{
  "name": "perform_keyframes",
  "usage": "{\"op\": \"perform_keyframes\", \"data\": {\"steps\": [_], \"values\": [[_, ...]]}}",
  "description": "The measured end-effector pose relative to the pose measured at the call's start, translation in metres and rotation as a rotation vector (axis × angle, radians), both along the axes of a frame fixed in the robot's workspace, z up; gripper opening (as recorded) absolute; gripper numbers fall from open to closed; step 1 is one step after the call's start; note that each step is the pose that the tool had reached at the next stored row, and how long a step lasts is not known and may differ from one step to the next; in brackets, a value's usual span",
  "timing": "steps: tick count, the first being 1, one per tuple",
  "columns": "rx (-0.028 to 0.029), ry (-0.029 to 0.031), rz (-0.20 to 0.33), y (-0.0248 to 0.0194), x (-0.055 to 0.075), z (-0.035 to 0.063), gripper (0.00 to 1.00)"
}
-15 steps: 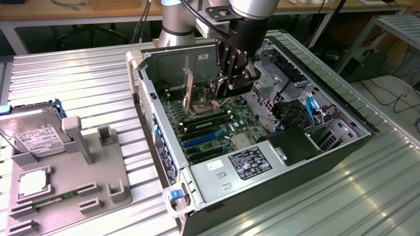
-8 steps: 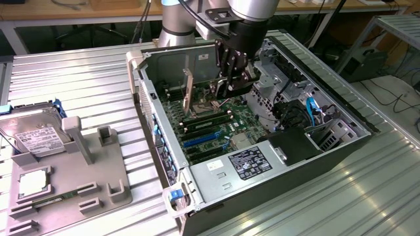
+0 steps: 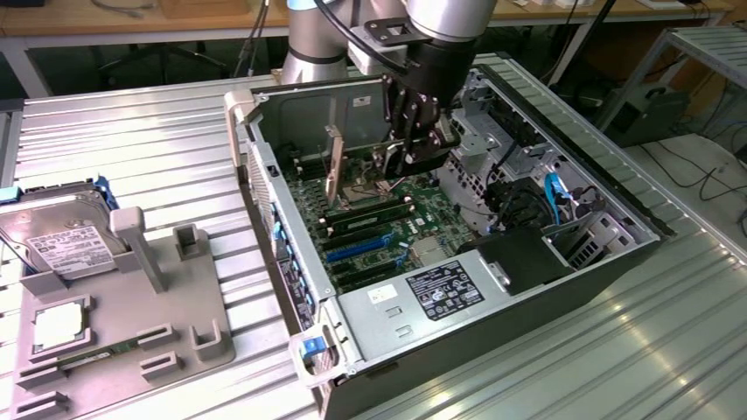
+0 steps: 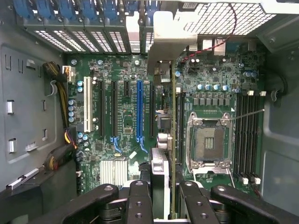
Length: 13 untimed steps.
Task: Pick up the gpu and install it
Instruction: 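Insert the gpu into the slot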
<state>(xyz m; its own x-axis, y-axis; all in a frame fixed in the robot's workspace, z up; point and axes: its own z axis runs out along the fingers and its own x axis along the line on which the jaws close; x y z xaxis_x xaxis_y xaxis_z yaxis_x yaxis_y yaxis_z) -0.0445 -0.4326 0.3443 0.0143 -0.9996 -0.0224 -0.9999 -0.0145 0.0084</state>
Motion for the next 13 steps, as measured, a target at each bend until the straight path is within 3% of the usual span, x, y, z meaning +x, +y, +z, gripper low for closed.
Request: {"op": "perform_keyframes", "data": {"steps": [13], "values": [[0.0000,0.0000,0.000,0.0000,0.0000,-0.0082,0.28]]}}
